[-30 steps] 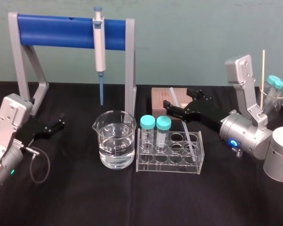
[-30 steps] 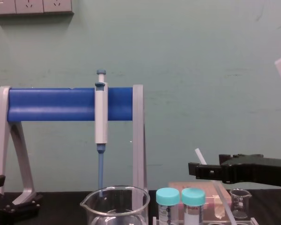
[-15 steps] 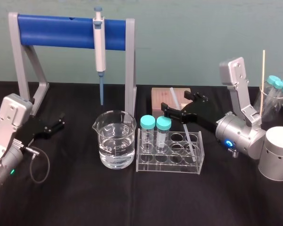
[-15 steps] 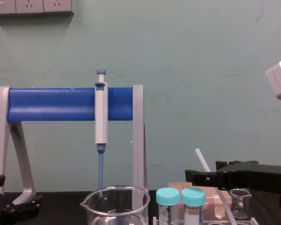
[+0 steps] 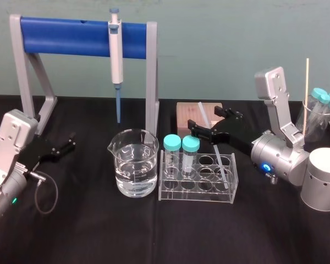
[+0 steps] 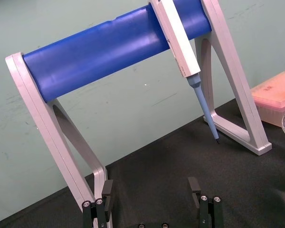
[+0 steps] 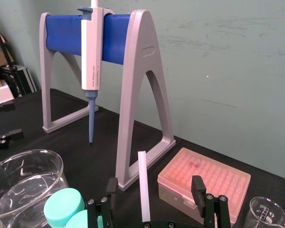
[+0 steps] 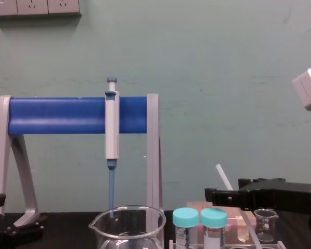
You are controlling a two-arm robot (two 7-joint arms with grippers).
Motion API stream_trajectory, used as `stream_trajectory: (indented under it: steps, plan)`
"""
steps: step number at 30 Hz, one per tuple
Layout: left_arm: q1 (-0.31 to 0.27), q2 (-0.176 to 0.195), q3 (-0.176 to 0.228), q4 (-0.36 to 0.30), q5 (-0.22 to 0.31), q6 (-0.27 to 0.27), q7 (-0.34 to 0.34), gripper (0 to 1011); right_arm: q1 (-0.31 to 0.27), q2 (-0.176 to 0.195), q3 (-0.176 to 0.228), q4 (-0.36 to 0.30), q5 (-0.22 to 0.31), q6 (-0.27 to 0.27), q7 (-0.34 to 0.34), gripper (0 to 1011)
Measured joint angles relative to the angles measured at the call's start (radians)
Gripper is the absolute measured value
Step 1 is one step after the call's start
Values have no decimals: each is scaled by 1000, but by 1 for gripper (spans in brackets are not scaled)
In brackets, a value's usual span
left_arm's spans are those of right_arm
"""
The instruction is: Pick up the stirring rod with one hand, then place it down.
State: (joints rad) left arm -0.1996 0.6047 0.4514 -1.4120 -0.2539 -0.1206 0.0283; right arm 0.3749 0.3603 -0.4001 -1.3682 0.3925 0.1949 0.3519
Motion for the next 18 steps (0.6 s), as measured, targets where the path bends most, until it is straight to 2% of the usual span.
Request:
stream_trajectory:
  steps: [5,9,12,13,18]
  plan:
    - [0,0,0,0,0,0,0,1000,0,0,0,0,1,0,0,919]
    - [0,0,0,0,0,0,0,1000,0,1,-1,-1,2,-1,0,788]
    - [0,0,0,0,0,0,0,1000,0,1,-1,-1,2,-1,-1,735]
    - [0,0,0,0,0,0,0,1000,0,1,-1,-1,2,-1,-1,681]
    - [0,0,0,0,0,0,0,1000,0,2,-1,-2,3,-1,-1,537]
